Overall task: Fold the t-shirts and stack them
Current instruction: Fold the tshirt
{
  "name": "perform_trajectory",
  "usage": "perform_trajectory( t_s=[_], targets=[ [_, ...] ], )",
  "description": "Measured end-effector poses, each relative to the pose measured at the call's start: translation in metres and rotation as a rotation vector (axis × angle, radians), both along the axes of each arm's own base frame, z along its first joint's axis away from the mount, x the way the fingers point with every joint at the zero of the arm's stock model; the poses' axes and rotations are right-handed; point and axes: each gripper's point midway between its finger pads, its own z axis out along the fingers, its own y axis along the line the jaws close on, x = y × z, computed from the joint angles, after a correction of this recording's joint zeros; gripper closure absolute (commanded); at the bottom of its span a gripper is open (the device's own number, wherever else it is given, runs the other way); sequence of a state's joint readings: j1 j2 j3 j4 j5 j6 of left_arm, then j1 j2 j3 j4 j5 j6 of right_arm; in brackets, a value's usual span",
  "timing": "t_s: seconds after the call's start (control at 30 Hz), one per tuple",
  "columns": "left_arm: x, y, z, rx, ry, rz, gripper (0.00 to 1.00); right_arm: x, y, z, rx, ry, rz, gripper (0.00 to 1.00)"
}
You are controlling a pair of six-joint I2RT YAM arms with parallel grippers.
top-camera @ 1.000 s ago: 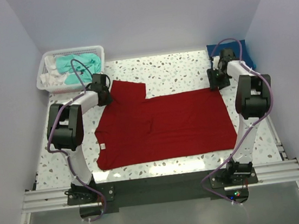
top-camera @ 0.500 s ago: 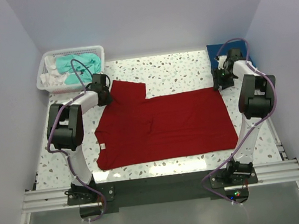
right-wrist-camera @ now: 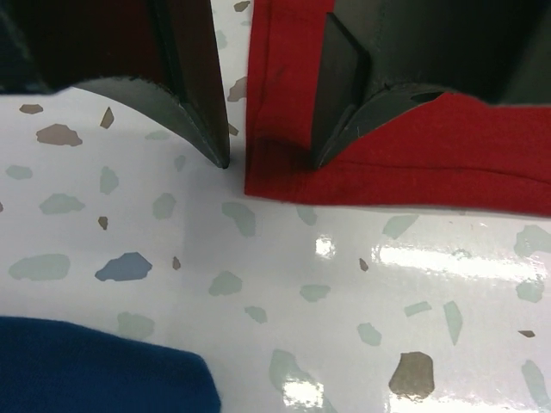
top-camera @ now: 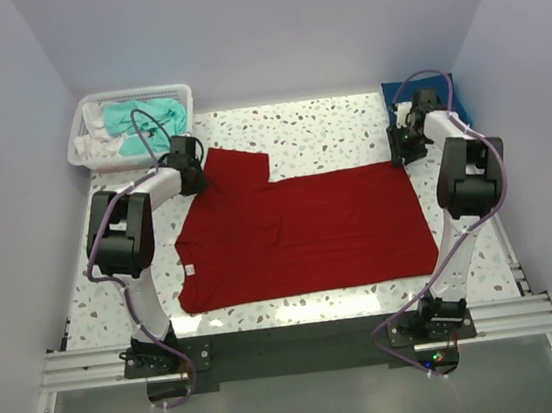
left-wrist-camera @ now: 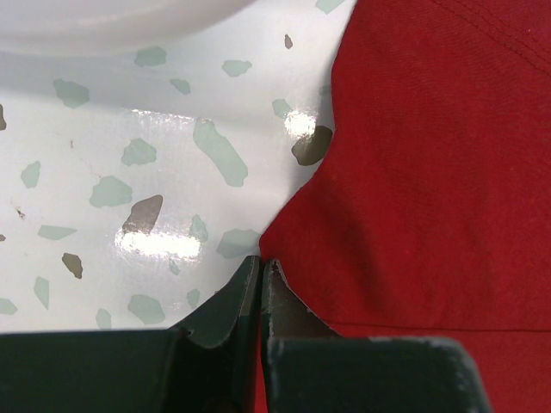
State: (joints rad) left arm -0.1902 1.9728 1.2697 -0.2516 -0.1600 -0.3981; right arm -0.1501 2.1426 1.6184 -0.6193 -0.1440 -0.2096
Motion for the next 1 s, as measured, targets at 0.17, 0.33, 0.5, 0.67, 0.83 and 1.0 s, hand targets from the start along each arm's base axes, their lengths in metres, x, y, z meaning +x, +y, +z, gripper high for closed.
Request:
perform_trajectory(
  t_s=[0.17,0.33,0.5,0.67,0.83,1.0],
  targets=[
    [0.0,0.0,0.0,0.0,0.0,0.0,1.0,0.006,0.006,-0.001,-0.041,-0.003,0.031,0.55],
    [0.0,0.0,0.0,0.0,0.0,0.0,1.0,0.009,0.007,-0.002,-0.065,-0.002,0.047,0.56],
    [0.0,0.0,0.0,0.001,0.0,-0.002,1.0,0.009,0.007,-0.002,-0.068,-0.001,0.054,0.56],
    [0.0,0.0,0.0,0.001,0.0,-0.002,1.0,0.011,0.006,-0.002,-0.07,0.004,0.063,0.56],
    [0.0,0.0,0.0,0.001,0.0,-0.002,1.0,0.015,0.006,-0.003,-0.073,0.001,0.07,0.62],
    [0.0,0.0,0.0,0.002,0.001,-0.002,1.0,0.017,0.008,-0.003,-0.073,-0.001,0.081,0.78]
  ],
)
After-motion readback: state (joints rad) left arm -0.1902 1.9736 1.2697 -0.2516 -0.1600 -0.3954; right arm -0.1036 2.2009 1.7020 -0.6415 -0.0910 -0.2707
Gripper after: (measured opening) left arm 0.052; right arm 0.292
